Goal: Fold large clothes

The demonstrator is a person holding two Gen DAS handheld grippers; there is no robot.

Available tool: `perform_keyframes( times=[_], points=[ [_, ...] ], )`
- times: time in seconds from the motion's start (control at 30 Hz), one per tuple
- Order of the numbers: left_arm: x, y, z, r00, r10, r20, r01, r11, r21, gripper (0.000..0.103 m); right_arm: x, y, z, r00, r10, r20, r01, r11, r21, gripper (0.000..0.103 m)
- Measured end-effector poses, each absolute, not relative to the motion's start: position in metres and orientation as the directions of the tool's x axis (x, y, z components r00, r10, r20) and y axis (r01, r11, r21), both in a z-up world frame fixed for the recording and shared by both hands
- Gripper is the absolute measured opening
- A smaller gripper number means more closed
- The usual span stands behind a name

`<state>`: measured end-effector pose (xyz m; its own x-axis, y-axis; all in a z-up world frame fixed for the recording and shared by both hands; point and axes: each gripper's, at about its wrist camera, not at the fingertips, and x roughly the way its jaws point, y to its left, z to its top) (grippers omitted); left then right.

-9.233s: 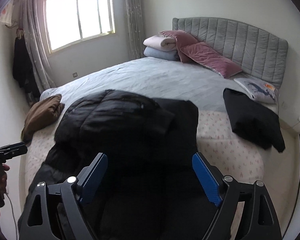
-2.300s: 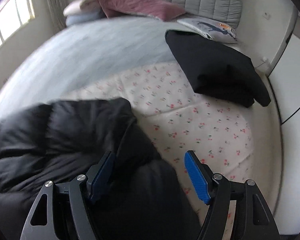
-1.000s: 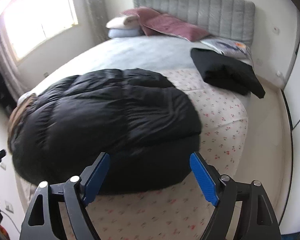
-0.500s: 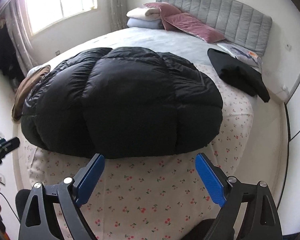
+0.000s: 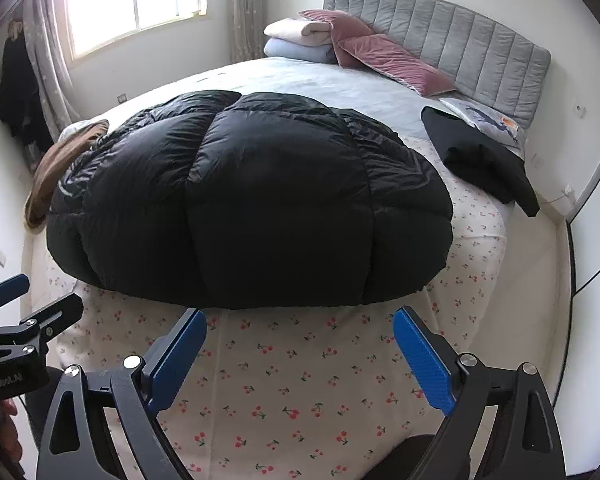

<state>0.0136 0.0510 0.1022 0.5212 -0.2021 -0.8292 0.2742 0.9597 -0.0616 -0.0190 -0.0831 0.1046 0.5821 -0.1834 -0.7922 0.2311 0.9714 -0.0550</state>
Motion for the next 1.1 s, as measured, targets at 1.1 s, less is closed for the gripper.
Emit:
perform_keyframes(
  times=[1.1],
  points=[
    [0.003,0.037,0.096,0.497,-0.218,-0.84,0.294,0.953,-0.073,0.102,-0.02,-0.075,0.098,0.571,-0.15,-0.807,0.217,0.976,-0.027,0.096]
  ],
)
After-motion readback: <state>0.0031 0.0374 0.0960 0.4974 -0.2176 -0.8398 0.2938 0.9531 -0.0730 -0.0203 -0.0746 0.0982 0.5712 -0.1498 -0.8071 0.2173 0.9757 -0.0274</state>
